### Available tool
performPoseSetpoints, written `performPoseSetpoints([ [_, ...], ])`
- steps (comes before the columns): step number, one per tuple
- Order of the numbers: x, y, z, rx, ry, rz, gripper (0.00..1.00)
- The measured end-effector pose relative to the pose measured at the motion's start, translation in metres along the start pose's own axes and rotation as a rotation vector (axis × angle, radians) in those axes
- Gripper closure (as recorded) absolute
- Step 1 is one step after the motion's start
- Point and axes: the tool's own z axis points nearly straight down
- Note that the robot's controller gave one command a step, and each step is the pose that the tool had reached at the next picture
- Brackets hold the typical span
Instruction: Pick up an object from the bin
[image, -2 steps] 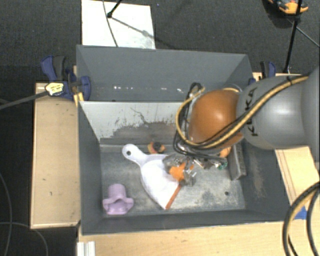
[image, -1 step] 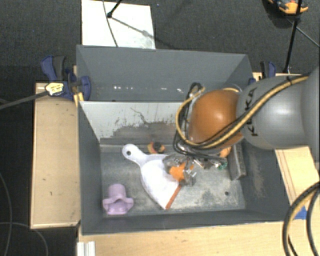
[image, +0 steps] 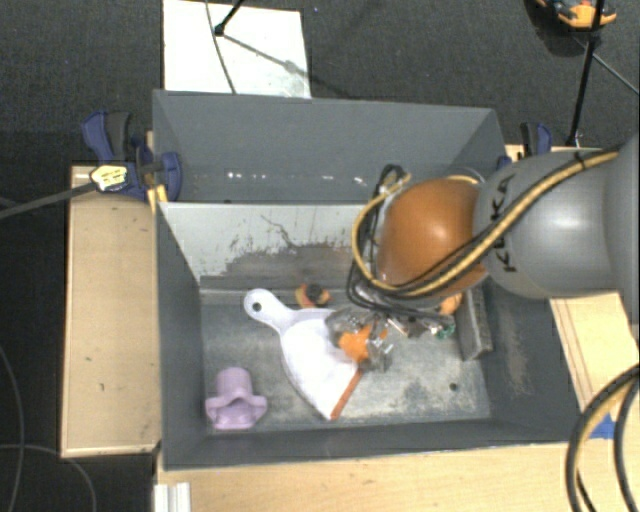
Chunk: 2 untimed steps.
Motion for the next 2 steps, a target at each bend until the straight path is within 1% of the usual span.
performPoseSetpoints([
  [1,0.001,0.002,-0.01,-0.006,0.006,0.001,1.0],
  [2,0.0,0.001,-0.027,-0.003,0.003,0.003,1.0],
])
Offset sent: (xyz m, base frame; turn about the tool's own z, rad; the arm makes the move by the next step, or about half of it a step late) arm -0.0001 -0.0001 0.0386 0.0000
